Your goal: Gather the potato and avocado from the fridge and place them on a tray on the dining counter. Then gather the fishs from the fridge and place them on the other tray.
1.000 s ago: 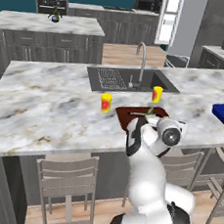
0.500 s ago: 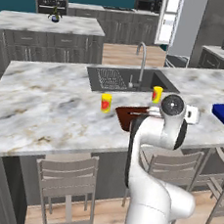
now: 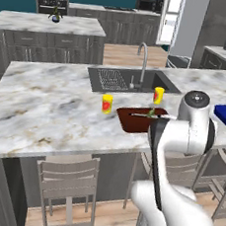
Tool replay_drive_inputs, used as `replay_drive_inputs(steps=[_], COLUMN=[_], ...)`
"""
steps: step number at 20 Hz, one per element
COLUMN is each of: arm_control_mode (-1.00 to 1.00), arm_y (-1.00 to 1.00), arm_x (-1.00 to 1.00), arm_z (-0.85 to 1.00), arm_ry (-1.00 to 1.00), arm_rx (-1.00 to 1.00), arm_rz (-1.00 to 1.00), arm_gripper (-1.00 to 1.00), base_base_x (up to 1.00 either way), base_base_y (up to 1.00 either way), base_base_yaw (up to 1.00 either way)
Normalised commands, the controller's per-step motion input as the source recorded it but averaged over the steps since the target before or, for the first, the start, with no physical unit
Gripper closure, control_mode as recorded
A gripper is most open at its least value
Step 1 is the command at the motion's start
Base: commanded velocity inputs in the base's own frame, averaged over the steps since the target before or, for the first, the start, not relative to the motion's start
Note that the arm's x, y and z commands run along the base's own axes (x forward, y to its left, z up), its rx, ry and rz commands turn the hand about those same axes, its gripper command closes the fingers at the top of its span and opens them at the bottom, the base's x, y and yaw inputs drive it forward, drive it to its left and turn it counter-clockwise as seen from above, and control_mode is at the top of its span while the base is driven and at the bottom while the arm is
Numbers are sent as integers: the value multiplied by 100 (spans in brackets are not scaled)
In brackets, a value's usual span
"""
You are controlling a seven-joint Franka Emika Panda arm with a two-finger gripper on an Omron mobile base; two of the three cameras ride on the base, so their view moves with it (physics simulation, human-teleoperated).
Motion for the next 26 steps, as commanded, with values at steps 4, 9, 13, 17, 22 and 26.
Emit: replay_drive_inputs(steps=[4, 9, 13, 17, 22, 26], arm_control_mode=[-100, -100, 100, 100, 100, 100], arm_y=[-3, -2, 0, 0, 0, 0], arm_x=[0, 0, 0, 0, 0, 0], arm_z=[-7, 0, 0, 0, 0, 0], arm_ry=[9, 0, 0, 0, 0, 0], arm_rx=[0, 0, 0, 0, 0, 0], arm_rz=[0, 0, 0, 0, 0, 0], arm_gripper=[-100, -100, -100, -100, -100, -100], base_base_x=[0, 0, -49, -76, -41, -2], base_base_y=[0, 0, 0, 1, 49, 100], base_base_yaw=[0, 0, 0, 0, 0, -1])
